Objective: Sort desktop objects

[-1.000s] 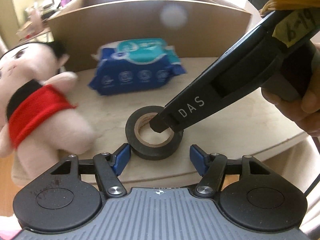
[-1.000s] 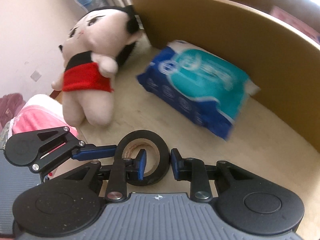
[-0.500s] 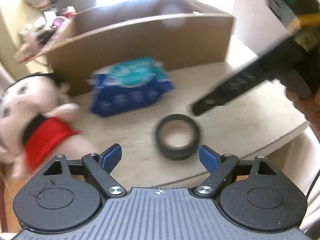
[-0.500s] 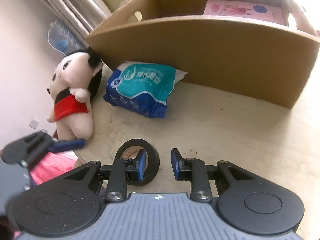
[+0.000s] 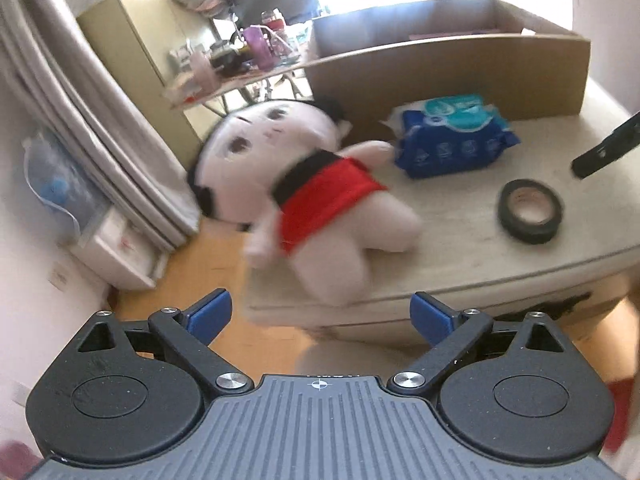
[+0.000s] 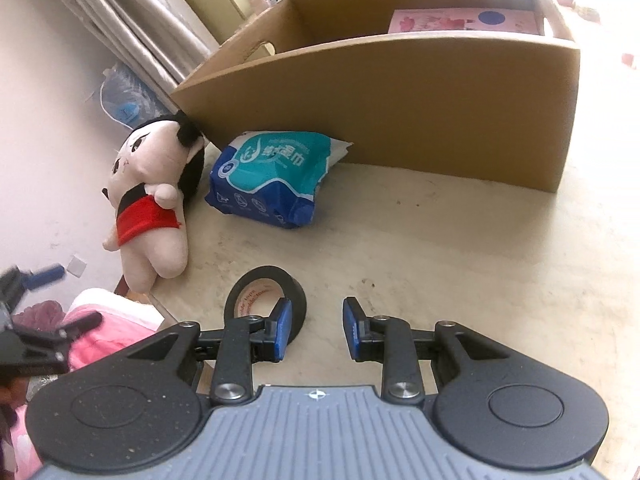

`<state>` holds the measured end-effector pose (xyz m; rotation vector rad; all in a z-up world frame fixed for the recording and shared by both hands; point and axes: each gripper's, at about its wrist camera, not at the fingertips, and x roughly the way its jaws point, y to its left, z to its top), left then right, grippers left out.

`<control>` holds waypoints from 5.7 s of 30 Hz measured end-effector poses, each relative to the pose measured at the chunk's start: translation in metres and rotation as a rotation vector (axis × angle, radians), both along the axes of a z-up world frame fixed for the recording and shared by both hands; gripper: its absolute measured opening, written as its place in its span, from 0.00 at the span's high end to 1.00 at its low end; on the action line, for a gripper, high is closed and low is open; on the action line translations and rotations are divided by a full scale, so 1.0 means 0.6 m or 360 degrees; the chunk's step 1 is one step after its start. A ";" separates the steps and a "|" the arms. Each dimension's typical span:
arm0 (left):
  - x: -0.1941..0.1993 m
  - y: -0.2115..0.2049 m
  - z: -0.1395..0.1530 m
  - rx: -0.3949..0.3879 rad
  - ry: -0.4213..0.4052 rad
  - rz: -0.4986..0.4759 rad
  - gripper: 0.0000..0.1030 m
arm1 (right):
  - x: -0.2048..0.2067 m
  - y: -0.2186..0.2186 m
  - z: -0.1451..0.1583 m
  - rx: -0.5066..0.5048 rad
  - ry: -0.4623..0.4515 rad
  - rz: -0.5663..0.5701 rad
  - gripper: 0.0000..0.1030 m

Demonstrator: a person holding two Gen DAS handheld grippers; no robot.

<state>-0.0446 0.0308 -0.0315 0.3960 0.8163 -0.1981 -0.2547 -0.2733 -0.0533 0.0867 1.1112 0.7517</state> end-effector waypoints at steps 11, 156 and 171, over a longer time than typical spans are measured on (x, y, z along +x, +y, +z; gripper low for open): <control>-0.013 -0.064 -0.007 -0.0285 -0.0238 -0.0029 0.00 | -0.004 0.015 0.009 -0.0040 -0.0053 0.0008 0.58; 0.419 -0.401 0.002 -0.0694 0.0445 -0.0844 0.43 | 0.357 0.000 0.104 -0.0493 0.0019 0.0141 0.80; 0.462 -0.421 -0.038 -0.0800 0.0864 -0.0824 0.44 | 0.392 0.066 0.065 -0.0964 0.0171 0.0466 0.81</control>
